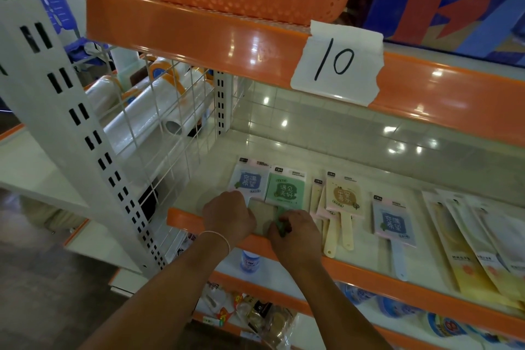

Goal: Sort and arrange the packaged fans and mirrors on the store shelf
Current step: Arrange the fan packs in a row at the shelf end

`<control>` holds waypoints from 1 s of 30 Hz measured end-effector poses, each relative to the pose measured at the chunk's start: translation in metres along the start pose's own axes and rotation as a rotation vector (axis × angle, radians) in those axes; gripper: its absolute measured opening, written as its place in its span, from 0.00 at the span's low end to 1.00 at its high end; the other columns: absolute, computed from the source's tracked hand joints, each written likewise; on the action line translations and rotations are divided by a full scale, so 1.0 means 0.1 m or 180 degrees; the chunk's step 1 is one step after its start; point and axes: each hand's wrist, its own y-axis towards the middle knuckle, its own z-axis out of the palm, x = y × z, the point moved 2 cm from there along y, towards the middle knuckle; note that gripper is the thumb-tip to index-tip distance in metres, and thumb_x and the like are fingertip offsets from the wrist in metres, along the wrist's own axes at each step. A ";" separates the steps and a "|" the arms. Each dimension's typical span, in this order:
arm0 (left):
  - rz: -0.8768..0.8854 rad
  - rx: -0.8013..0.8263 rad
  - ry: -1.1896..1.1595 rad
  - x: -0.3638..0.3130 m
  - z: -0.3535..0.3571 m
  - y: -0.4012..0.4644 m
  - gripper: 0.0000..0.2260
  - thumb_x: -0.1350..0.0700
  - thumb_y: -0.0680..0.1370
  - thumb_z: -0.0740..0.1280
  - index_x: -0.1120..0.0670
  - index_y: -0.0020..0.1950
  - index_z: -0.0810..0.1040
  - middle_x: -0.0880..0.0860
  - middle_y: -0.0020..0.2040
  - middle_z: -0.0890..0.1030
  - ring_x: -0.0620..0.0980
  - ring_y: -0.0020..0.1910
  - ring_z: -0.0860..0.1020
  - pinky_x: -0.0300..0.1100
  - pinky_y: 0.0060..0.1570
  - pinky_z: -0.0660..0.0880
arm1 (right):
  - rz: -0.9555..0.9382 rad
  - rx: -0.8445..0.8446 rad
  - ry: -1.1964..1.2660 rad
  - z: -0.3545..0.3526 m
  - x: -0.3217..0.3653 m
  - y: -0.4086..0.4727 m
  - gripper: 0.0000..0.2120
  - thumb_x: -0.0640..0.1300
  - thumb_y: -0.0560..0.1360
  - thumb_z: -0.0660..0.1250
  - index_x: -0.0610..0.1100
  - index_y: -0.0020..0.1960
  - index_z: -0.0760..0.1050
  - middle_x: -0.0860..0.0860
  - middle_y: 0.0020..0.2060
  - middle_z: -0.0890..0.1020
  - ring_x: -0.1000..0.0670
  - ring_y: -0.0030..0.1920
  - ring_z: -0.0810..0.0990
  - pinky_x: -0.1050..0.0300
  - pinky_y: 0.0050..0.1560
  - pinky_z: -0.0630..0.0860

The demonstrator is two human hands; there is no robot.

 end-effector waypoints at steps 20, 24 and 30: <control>0.0531 -0.0135 0.0683 0.06 0.08 0.02 0.17 0.44 0.80 0.57 0.54 0.63 0.70 0.53 0.54 0.79 0.53 0.53 0.79 0.45 0.48 0.70 | -0.0006 0.0107 0.0027 -0.01 -0.01 0.00 0.08 0.47 0.70 0.71 0.43 0.43 0.79 0.49 0.41 0.77 0.53 0.38 0.71 0.62 0.38 0.68; 0.0505 -0.0066 0.0860 0.07 0.10 0.03 0.22 0.44 0.81 0.56 0.56 0.70 0.66 0.53 0.55 0.79 0.54 0.53 0.78 0.45 0.48 0.70 | 0.0096 0.0123 0.0014 -0.01 -0.02 0.00 0.08 0.47 0.70 0.70 0.43 0.44 0.79 0.50 0.43 0.77 0.53 0.39 0.72 0.61 0.39 0.70; 0.0460 -0.0016 0.0765 0.07 0.09 0.03 0.20 0.45 0.80 0.56 0.55 0.67 0.69 0.53 0.53 0.80 0.53 0.52 0.79 0.45 0.48 0.71 | 0.0211 0.0061 -0.0018 0.00 -0.02 0.00 0.07 0.46 0.70 0.70 0.43 0.43 0.78 0.49 0.43 0.77 0.53 0.38 0.72 0.62 0.38 0.68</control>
